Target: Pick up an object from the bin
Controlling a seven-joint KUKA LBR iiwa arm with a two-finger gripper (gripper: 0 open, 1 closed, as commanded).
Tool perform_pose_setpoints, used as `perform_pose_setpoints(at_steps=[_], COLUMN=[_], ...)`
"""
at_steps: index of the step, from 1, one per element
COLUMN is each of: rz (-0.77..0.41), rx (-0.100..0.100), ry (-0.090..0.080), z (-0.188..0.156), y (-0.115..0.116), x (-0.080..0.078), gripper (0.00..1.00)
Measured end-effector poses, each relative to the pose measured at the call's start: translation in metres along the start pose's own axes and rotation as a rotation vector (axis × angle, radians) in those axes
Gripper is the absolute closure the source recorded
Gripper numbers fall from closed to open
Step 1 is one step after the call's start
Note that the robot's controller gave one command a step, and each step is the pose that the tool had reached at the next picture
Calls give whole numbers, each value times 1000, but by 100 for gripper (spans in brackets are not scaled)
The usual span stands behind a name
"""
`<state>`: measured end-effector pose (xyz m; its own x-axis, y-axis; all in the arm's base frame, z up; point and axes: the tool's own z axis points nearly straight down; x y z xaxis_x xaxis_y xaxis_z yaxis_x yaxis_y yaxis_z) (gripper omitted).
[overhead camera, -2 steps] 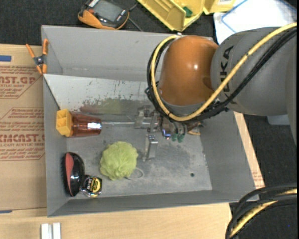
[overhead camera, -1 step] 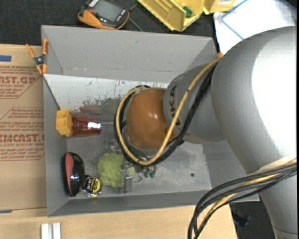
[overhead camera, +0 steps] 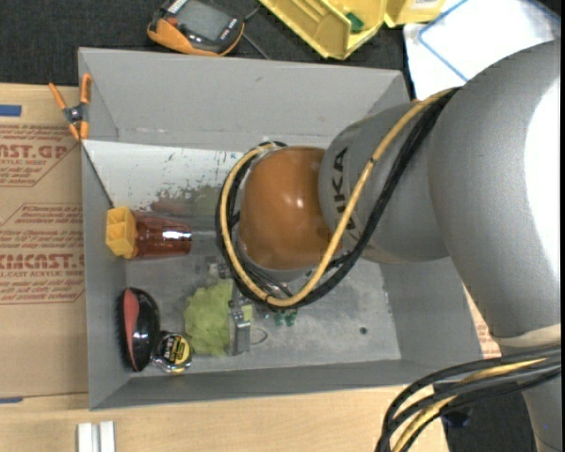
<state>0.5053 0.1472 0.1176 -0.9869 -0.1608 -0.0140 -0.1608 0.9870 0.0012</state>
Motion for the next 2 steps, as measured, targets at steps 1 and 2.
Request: perform_pose_setpoints(at_steps=[1, 2], rz=[-1, -5], rx=[-1, -3], ry=[11, -6], z=[45, 47], y=[-12, -13], x=[-3, 5], gripper=[0, 0])
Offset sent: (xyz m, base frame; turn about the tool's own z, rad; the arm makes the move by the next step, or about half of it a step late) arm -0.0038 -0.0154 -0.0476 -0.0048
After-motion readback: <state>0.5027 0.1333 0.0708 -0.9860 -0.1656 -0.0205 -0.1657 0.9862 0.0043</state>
